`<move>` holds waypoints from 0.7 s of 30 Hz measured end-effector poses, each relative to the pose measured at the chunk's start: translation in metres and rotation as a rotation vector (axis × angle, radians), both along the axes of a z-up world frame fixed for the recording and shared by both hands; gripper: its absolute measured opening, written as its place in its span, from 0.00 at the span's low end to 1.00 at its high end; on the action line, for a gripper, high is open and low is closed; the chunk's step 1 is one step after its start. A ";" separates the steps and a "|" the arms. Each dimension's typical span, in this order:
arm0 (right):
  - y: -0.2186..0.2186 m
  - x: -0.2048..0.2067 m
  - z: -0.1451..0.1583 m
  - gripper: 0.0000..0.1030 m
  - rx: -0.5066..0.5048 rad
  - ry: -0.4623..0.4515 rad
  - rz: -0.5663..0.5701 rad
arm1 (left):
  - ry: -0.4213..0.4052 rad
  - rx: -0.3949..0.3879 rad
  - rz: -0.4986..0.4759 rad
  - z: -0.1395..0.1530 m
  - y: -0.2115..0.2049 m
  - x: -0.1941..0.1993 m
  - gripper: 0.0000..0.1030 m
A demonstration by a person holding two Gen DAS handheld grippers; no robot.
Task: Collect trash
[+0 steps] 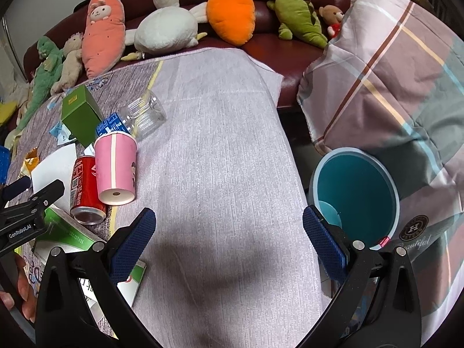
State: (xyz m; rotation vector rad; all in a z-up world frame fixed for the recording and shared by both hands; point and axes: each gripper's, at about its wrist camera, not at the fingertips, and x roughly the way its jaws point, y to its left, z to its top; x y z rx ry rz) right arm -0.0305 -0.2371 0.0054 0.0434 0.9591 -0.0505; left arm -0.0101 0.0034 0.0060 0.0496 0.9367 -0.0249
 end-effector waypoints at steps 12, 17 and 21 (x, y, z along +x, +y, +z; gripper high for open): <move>-0.004 0.004 -0.002 0.94 0.000 0.013 0.001 | 0.010 0.009 -0.020 -0.001 -0.006 0.006 0.98; -0.004 0.012 -0.002 0.94 -0.010 0.019 0.003 | 0.026 0.007 -0.019 -0.003 -0.003 0.014 0.98; -0.001 0.030 0.002 0.94 -0.004 0.029 0.022 | 0.050 0.010 -0.023 -0.001 0.003 0.031 0.97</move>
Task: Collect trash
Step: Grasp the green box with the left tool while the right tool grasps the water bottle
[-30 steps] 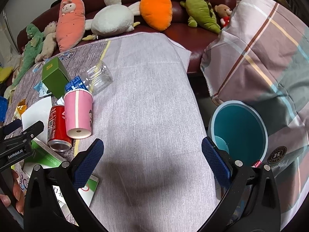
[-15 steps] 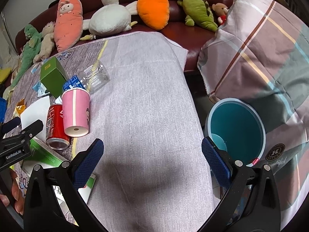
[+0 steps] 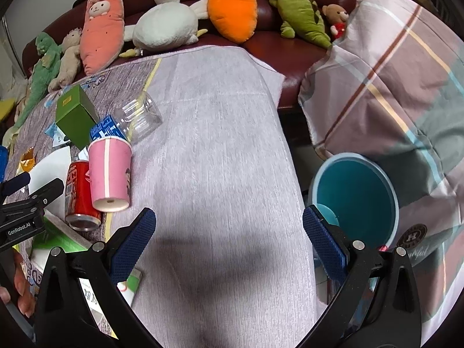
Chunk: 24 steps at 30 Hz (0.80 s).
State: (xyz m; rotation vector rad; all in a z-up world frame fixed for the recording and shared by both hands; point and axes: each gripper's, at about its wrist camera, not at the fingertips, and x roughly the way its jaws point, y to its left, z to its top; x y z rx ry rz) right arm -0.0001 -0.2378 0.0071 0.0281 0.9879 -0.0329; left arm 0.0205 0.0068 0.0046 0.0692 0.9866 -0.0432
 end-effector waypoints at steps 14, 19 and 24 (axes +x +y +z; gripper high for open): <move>0.021 0.074 -0.007 0.94 0.022 0.041 0.043 | 0.101 -0.025 0.149 0.011 0.037 0.127 0.97; 0.021 0.095 -0.021 0.94 0.053 0.088 0.045 | 0.179 -0.031 0.248 -0.015 0.052 0.160 0.97; 0.026 0.120 -0.027 0.94 0.094 0.120 0.043 | 0.236 -0.046 0.240 -0.038 0.057 0.172 0.75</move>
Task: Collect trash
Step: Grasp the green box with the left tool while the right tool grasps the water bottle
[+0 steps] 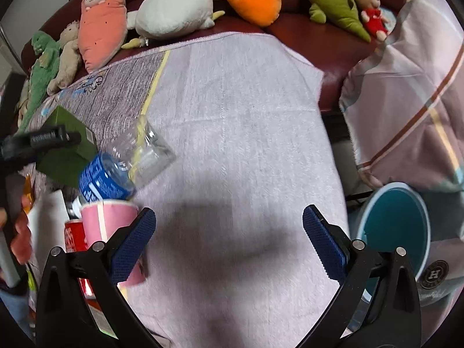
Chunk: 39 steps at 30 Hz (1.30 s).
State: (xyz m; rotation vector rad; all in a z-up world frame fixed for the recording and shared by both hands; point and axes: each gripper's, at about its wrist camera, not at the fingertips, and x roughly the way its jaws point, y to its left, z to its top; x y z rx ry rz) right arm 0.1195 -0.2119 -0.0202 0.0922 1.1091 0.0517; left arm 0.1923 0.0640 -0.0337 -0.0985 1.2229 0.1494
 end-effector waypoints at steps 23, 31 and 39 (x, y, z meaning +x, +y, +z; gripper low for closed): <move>0.082 0.084 -0.057 0.73 0.447 0.201 0.056 | -0.128 -0.043 -0.203 0.005 0.035 -0.036 0.64; 0.082 0.072 -0.010 0.64 0.389 0.064 0.124 | -0.202 -0.036 -0.227 0.044 0.021 -0.052 0.63; 0.033 0.030 0.045 0.64 0.334 -0.087 0.072 | -0.287 -0.001 -0.294 0.093 -0.024 -0.088 0.63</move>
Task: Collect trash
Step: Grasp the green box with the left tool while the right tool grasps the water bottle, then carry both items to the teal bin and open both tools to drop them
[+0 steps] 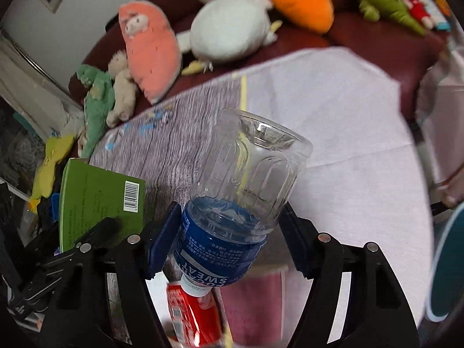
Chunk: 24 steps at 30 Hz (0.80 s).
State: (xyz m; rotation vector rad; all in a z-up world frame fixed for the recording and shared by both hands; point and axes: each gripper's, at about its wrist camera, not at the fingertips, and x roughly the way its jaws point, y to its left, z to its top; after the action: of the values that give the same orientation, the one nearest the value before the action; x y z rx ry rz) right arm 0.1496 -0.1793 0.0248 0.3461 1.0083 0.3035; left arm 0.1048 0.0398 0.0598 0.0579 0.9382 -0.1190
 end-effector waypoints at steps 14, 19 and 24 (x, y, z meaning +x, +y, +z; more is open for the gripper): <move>-0.152 -0.126 0.012 0.64 -0.035 -0.059 -0.192 | -0.046 -0.016 -0.267 0.011 -0.166 -0.078 0.64; -0.208 -0.158 -0.009 0.64 -0.039 -0.041 -0.269 | -0.024 -0.005 -0.333 -0.006 -0.218 -0.090 0.64; -0.253 -0.178 -0.033 0.64 -0.046 -0.013 -0.332 | 0.015 0.008 -0.386 -0.030 -0.265 -0.093 0.64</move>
State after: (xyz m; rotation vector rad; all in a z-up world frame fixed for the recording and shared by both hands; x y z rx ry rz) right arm -0.0287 -0.4322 -0.0084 0.4615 0.9257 -0.0177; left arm 0.0118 -0.2255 0.0297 0.2459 0.9335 -0.4735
